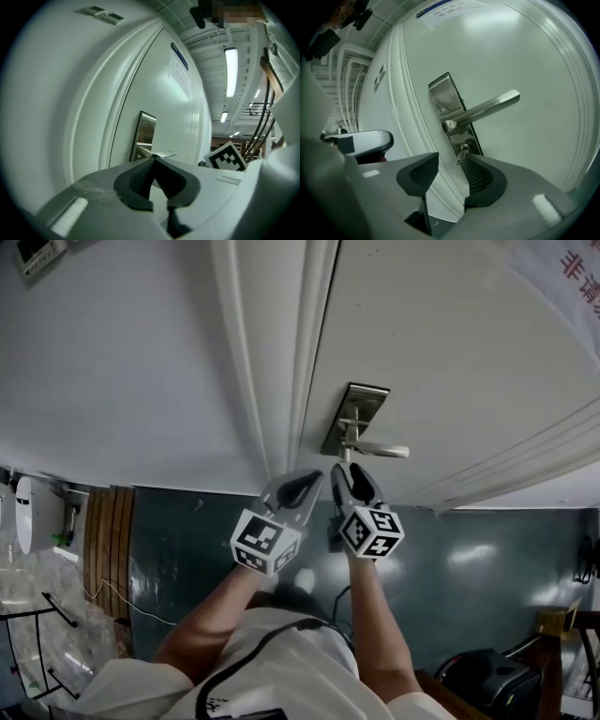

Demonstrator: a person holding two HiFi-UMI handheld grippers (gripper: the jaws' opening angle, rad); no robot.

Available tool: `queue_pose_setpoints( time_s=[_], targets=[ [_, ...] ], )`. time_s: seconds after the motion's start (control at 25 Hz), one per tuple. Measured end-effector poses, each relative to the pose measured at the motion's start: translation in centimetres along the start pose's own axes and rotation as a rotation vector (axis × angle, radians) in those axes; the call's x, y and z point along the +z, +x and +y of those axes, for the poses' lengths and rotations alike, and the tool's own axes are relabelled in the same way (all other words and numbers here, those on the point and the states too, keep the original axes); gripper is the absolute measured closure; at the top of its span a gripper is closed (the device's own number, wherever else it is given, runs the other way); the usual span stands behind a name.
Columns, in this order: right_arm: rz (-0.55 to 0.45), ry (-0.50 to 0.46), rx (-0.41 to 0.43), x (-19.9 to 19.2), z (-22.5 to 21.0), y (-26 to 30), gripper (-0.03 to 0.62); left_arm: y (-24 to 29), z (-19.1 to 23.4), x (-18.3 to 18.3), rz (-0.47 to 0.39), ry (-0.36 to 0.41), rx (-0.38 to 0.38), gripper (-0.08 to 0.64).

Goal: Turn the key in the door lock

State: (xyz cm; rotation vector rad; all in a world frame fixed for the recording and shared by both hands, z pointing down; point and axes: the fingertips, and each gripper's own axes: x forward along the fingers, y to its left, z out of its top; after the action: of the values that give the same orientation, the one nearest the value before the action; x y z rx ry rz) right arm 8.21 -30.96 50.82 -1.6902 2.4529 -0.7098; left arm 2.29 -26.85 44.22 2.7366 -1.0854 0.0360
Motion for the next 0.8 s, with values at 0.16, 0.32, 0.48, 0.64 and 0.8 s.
queue_pose_setpoints(
  time_s=[0.16,0.32,0.48,0.64,0.8],
  targets=[
    [-0.016,0.098,0.011,-0.3,-0.7,1.2,0.407,0.5,0.0,-0.6,0.018,-0.001,-0.007,0.554],
    [-0.057,0.253,0.029,-0.2,-1.5,1.9,0.407,0.4,0.4,-1.0,0.032,0.000,-0.004,0.554],
    [-0.090,0.387,0.085,0.0,-1.5,2.5,0.407,0.3,0.7,-1.0,0.036,0.003,-0.002,0.554],
    [-0.133,0.505,0.119,0.4,-1.6,2.5,0.430,0.2,1.0,-0.7,0.031,0.005,-0.002,0.554],
    [-0.156,0.597,0.114,0.2,-2.4,2.7,0.463,0.1,1.3,-0.7,0.033,0.007,-0.003,0.554]
  ],
)
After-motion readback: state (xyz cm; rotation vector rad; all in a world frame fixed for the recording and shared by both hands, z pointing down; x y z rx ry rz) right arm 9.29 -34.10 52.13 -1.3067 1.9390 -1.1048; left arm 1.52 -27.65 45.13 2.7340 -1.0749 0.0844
